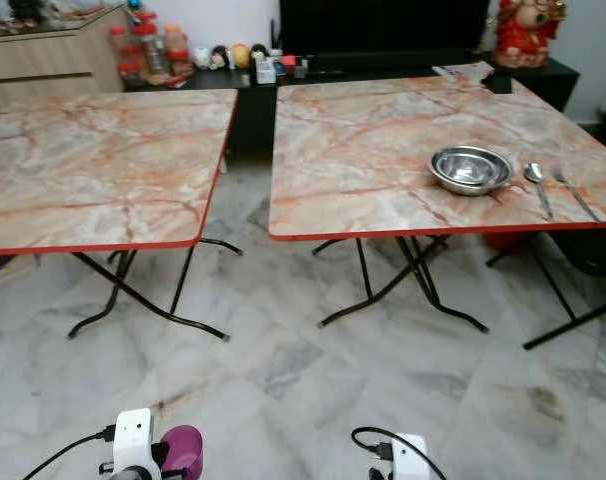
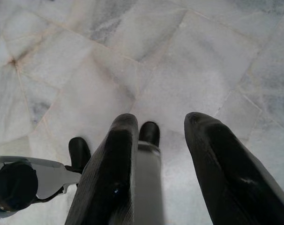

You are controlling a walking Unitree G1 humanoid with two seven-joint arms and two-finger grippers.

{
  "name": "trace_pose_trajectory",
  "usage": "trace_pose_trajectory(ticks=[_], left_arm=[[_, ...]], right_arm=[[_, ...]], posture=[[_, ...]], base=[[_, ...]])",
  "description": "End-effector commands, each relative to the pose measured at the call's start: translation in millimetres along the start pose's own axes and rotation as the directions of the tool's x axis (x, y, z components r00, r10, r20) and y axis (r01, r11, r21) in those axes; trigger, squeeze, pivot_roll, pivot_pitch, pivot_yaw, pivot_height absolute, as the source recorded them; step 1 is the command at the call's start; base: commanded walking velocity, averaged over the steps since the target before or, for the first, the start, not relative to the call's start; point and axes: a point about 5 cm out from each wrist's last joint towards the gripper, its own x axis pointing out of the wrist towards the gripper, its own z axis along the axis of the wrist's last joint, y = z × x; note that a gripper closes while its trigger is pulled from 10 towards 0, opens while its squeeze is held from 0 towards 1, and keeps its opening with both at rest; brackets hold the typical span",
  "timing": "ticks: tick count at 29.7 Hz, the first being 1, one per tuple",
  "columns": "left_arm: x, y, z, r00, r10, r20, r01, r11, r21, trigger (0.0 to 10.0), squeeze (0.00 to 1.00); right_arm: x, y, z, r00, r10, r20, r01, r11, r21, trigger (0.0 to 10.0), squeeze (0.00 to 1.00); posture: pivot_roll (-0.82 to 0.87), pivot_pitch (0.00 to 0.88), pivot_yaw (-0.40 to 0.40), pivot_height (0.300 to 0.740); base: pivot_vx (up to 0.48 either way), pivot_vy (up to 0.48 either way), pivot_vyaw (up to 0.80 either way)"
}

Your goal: Setting the table

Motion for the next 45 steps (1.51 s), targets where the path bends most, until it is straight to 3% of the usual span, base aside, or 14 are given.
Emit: trace_pose_trajectory(ticks=[1,24,33,45], left_arm=[[0.8,6.3,4,1.000,0.024,0.008,-0.024,0.999,-0.023,10.0,0.00],[6.5,-0.4,23,0.998,0.034,0.049,-0.031,0.997,-0.071,10.0,0.00],[6.7,2.8,23,0.998,0.054,0.041,-0.052,0.998,-0.042,10.0,0.00],[6.5,5.0,23,0.997,0.066,0.046,-0.063,0.996,-0.068,10.0,0.00]], right_arm=[[2.1,4.9,5,1.000,0.009,0.011,-0.009,1.000,0.003,10.0,0.00],[8.0,13.1,29,0.999,0.016,0.049,-0.017,1.000,0.002,10.0,0.00],[8.9,14.6,33,0.998,0.018,0.055,-0.019,1.000,0.001,10.0,0.00],[9.0,14.1,35,0.998,0.017,0.064,-0.017,1.000,-0.001,10.0,0.00]], posture=[[-0.08,0.000,0.032,0.740],[-0.06,0.000,0.000,0.740],[-0.06,0.000,0.002,0.740],[-0.06,0.000,0.000,0.740]], base=[[0.442,0.000,0.00],[0.449,0.000,0.00],[0.000,-0.029,0.00],[0.000,-0.472,0.00]])
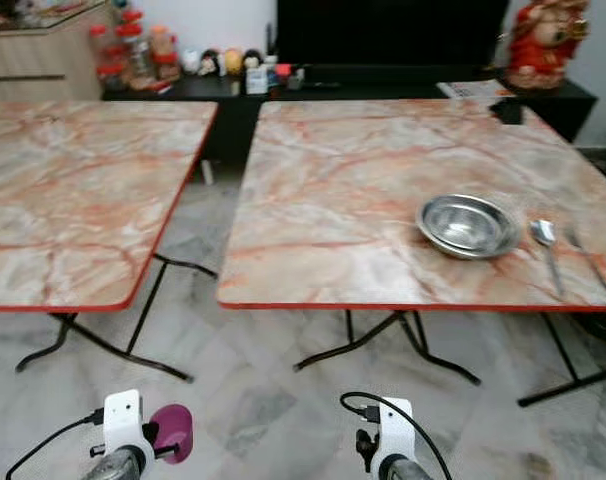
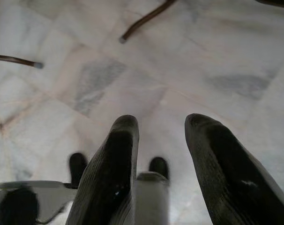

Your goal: Setting the table

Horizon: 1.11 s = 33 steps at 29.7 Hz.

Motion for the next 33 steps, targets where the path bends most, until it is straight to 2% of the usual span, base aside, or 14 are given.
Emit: trace_pose_trajectory(ticks=[1,18,20,27,29,33], left_arm=[[-0.7,1.0,-3,1.000,0.008,-0.012,-0.008,1.000,-0.010,10.0,0.00],[-2.0,7.9,-6,1.000,0.026,-0.013,-0.027,0.999,-0.035,10.0,0.00],[-3.0,13.0,-8,0.998,0.063,-0.025,-0.063,0.998,-0.002,10.0,0.00],[-7.6,24.3,-17,0.995,0.098,-0.028,-0.099,0.994,-0.049,10.0,0.00],[-9.3,28.6,-20,0.994,0.101,-0.031,-0.103,0.991,-0.085,10.0,0.00],[-10.4,31.5,-22,0.993,0.114,-0.030,-0.116,0.990,-0.082,10.0,0.00]], right_arm=[[-0.1,-2.9,3,1.000,-0.011,0.008,0.011,1.000,-0.002,10.0,0.00],[-0.2,-3.9,4,1.000,-0.014,0.010,0.014,1.000,-0.004,10.0,0.00],[-0.2,-4.1,4,1.000,-0.014,0.009,0.014,1.000,-0.005,10.0,0.00],[-0.3,-3.6,3,1.000,-0.007,0.006,0.007,1.000,-0.011,10.0,0.00],[-0.3,-3.6,3,1.000,-0.007,0.006,0.007,1.000,-0.013,10.0,0.00],[-0.2,-3.3,3,1.000,-0.008,0.008,0.008,1.000,-0.013,10.0,0.00]], posture=[[-0.07,0.000,0.000,0.740],[-0.06,0.000,-0.007,0.740],[-0.06,0.000,-0.011,0.740],[-0.06,0.000,-0.014,0.740],[-0.05,0.000,-0.016,0.740],[-0.05,0.000,-0.013,0.740]], base=[[0.000,-0.472,0.00],[0.000,-0.468,0.00],[0.000,0.000,0.00],[0.000,0.000,0.00],[0.000,0.000,0.00],[0.092,0.000,0.00]])
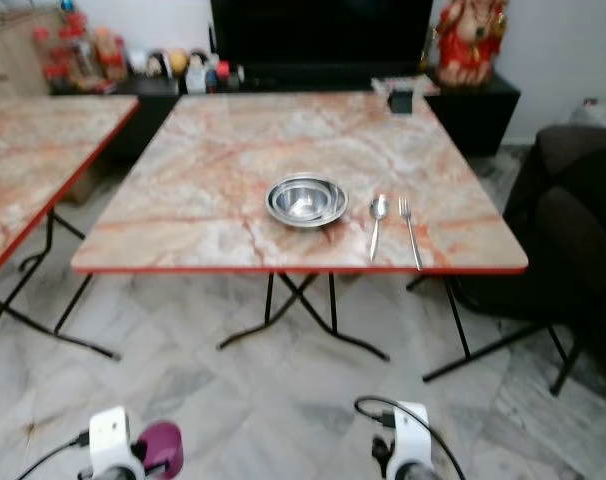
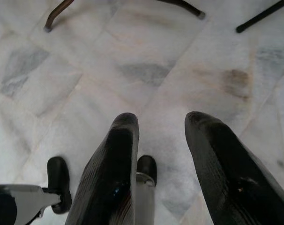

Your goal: Setting the table

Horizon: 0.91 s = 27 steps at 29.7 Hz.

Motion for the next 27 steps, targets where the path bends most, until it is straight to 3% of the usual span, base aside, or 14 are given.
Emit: trace_pose_trajectory(ticks=[1,27], left_arm=[[0.1,5.8,1.7,1.000,0.017,0.010,-0.017,1.000,-0.005,10.0,0.00],[0.4,2.6,2.7,1.000,-0.001,0.012,0.001,1.000,0.009,10.0,0.00]], right_arm=[[2.1,7.9,3.2,1.000,0.018,0.008,-0.018,1.000,-0.004,10.0,0.00],[2.1,9.2,1.5,1.000,0.015,0.005,-0.015,1.000,0.002,10.0,0.00]], posture=[[-0.05,0.000,-0.013,0.740],[-0.05,0.000,-0.012,0.740]], base=[[0.368,0.000,0.00],[0.440,0.000,0.00]])
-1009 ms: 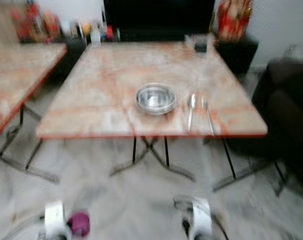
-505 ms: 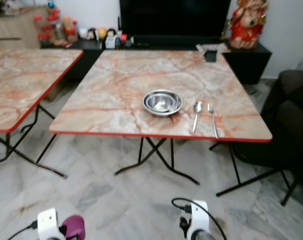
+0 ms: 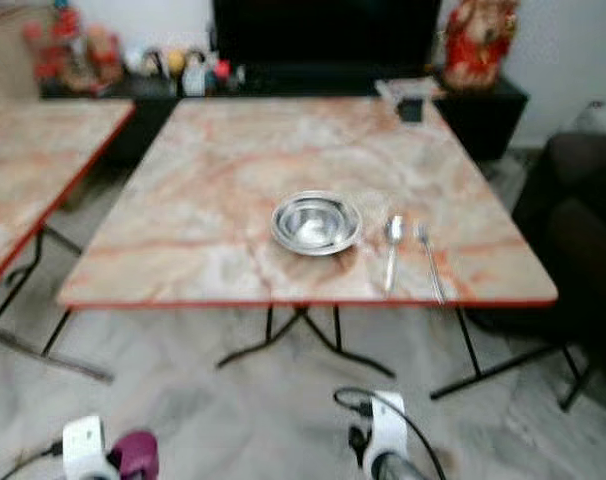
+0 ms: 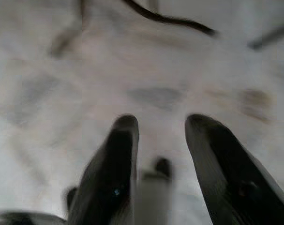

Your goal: Setting the table

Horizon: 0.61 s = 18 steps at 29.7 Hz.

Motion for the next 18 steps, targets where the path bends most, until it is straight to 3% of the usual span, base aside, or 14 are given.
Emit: trace_pose_trajectory(ticks=[1,6,18], left_arm=[[-1.6,7.0,-3.6,1.000,0.015,-0.007,-0.015,1.000,0.008,10.0,0.00],[-1.8,8.2,-4.9,1.000,0.024,-0.015,-0.024,1.000,0.021,10.0,0.00],[-2.2,7.9,-5.4,1.000,0.029,-0.011,-0.029,0.999,0.026,10.0,0.00]], right_arm=[[2.7,5.7,10.6,1.000,0.014,0.027,-0.013,1.000,-0.008,10.0,0.00],[2.5,5.2,9.5,1.000,0.013,0.022,-0.013,1.000,-0.010,10.0,0.00],[2.6,5.9,9.3,1.000,0.020,0.016,-0.019,1.000,-0.015,10.0,0.00]], posture=[[-0.05,0.000,-0.012,0.740],[-0.05,0.000,-0.014,0.740],[-0.05,0.000,-0.016,0.740]], base=[[0.450,0.000,0.00],[0.399,0.000,0.00],[0.000,0.000,0.00]])
